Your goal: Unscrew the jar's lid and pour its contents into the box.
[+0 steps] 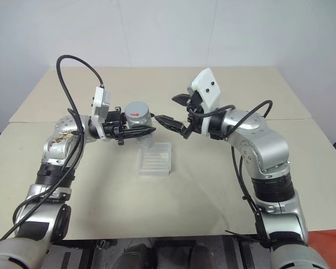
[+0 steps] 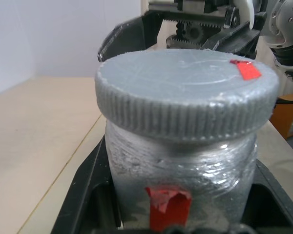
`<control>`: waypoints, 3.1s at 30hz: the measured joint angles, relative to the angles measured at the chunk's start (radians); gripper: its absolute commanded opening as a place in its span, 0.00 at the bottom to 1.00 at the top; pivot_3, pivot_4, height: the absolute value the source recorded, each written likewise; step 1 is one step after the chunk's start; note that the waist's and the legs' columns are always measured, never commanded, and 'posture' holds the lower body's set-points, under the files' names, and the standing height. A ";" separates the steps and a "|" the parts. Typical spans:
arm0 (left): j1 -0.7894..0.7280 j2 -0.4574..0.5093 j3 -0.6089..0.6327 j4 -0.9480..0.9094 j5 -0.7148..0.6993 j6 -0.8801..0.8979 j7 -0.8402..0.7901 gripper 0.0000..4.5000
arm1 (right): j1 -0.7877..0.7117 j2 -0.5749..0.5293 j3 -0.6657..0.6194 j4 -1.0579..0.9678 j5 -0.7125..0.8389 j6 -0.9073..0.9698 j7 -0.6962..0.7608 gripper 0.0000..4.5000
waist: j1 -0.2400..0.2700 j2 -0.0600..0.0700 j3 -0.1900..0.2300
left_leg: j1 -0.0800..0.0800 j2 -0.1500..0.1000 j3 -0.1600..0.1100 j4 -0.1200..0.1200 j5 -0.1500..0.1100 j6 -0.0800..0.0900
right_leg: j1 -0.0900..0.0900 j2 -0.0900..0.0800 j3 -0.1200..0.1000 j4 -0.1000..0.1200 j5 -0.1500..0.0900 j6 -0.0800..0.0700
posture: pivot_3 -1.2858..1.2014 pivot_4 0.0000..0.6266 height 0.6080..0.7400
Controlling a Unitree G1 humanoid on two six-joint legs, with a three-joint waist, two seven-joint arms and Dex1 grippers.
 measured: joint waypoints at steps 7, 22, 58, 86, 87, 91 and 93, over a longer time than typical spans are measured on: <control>-0.004 -0.001 0.000 0.022 0.002 -0.006 -0.001 0.47 | 0.018 -0.043 -0.003 -0.062 0.042 0.014 0.066 0.99 | 0.000 0.000 0.000 | 0.000 0.000 0.000 0.000 0.000 0.000 | 0.000 0.000 0.000 0.000 0.000 0.000 | 0.52 0.24 1.00; -0.047 -0.034 -0.026 0.090 0.049 -0.049 -0.013 0.47 | -0.107 0.068 0.067 -0.044 0.055 0.092 -0.027 0.99 | -0.001 0.000 0.000 | 0.000 0.000 0.000 0.000 0.000 0.000 | 0.000 0.000 0.000 0.000 0.000 0.000 | 0.52 0.24 1.00; -0.047 -0.025 -0.025 0.090 0.057 -0.069 -0.030 0.47 | -0.159 0.133 0.082 0.082 0.032 0.095 0.019 0.80 | -0.003 0.000 0.000 | 0.000 0.000 0.000 0.000 0.000 0.000 | 0.000 0.000 -0.001 0.000 0.000 0.000 | 0.52 0.24 1.00; 0.059 0.017 -0.063 0.044 0.092 -0.110 -0.039 0.47 | -0.230 -0.044 -0.070 0.163 0.018 0.097 0.049 0.62 | 0.007 0.000 0.000 | -0.001 0.000 -0.001 0.000 0.000 0.001 | 0.000 -0.001 -0.002 0.000 0.000 0.000 | 0.52 0.24 1.00; 0.049 0.017 -0.055 0.045 0.089 -0.108 -0.029 0.47 | -0.174 -0.074 -0.096 0.145 0.010 0.087 0.041 0.62 | 0.012 0.000 0.000 | -0.001 0.000 -0.002 0.000 0.000 0.001 | 0.001 -0.001 -0.002 -0.001 0.000 0.000 | 0.52 0.24 1.00; 0.023 0.043 0.008 0.046 0.073 -0.100 0.001 0.47 | 0.084 -0.130 -0.145 0.132 -0.047 0.073 -0.010 0.62 | 0.014 0.000 0.000 | -0.002 0.000 0.001 -0.001 -0.001 0.001 | -0.001 -0.001 -0.001 -0.001 0.000 0.000 | 0.52 0.24 1.00; 0.006 0.047 0.022 0.049 0.068 -0.091 0.016 0.47 | 0.216 -0.136 -0.154 0.107 -0.080 0.053 -0.038 0.62 | 0.013 0.000 0.000 | -0.001 0.000 0.000 -0.001 0.000 0.001 | -0.001 0.000 -0.001 -0.001 0.000 0.000 | 0.52 0.24 1.00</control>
